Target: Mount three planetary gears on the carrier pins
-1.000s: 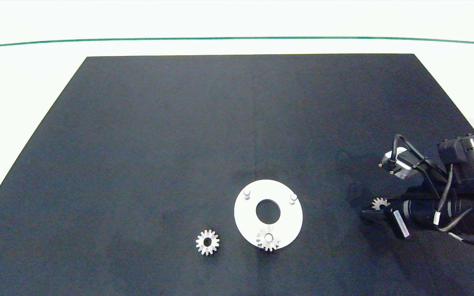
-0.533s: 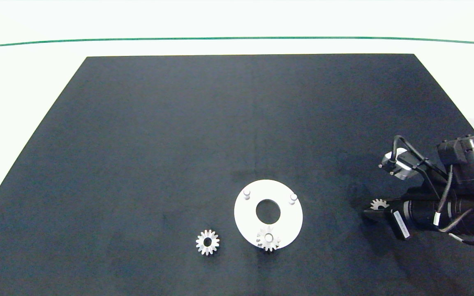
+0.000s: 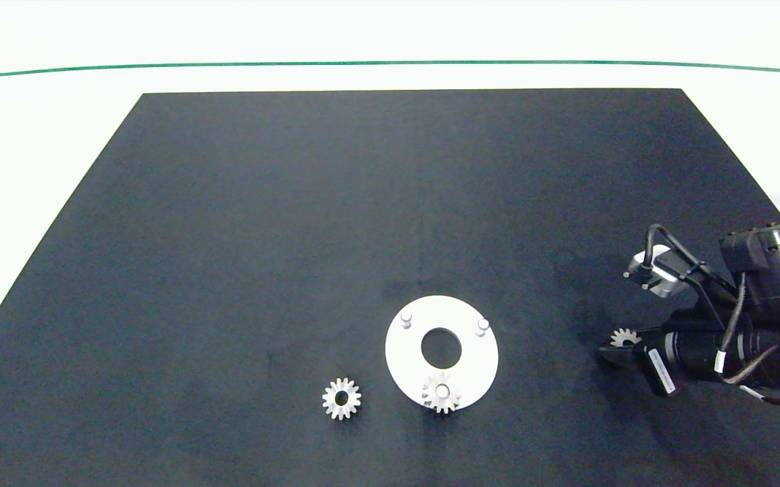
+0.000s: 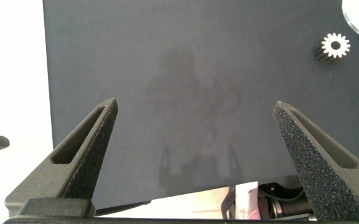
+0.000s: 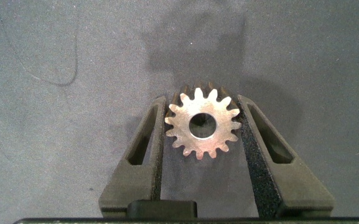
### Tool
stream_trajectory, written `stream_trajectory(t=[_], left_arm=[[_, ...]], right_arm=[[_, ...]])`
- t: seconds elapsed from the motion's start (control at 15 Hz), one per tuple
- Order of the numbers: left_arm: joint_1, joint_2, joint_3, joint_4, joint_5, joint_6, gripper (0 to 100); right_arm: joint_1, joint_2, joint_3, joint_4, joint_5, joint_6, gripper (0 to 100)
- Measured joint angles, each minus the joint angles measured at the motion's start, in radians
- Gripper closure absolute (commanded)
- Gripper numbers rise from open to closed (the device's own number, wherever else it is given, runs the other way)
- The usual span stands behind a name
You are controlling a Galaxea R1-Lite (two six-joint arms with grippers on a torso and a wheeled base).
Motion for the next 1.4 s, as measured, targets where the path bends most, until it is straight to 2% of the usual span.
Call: stream_trajectory(t=[0.4, 0.47, 0.53, 0.67, 0.8, 1.0, 1.07, 1.13, 1.33, 1.4], left_arm=[[0.0, -0.001, 0.002, 0.001, 0.0, 0.0, 0], [0.0, -0.001, 0.003, 0.001, 0.0, 0.0, 0], [0.0, -0.001, 0.003, 0.001, 0.0, 0.0, 0], [0.0, -0.001, 0.004, 0.001, 0.0, 0.0, 0], [0.0, -0.001, 0.005, 0.001, 0.0, 0.0, 0], [0.001, 0.0, 0.006, 0.001, 0.0, 0.001, 0], [0.001, 0.0, 0.008, 0.001, 0.0, 0.001, 0], [0.001, 0.0, 0.008, 0.001, 0.0, 0.001, 0], [0.0, 0.0, 0.008, 0.0, 0.0, 0.001, 0], [0.0, 0.0, 0.009, 0.0, 0.0, 0.001, 0]], right_arm=[[0.003, -0.011, 0.001, 0.009, -0.001, -0.001, 90], [0.016, -0.029, -0.008, 0.02, -0.005, -0.003, 90], [0.041, -0.051, -0.028, 0.063, -0.01, -0.003, 90], [0.108, -0.092, -0.109, 0.202, -0.04, -0.003, 90], [0.206, -0.117, -0.208, 0.279, -0.076, 0.002, 90], [0.309, -0.079, -0.319, 0.298, -0.157, 0.004, 90], [0.338, -0.049, -0.352, 0.299, -0.172, 0.004, 90], [0.367, -0.014, -0.381, 0.298, -0.18, 0.007, 90], [0.44, 0.076, -0.416, 0.297, -0.19, 0.044, 90], [0.458, 0.098, -0.421, 0.297, -0.197, 0.047, 90]])
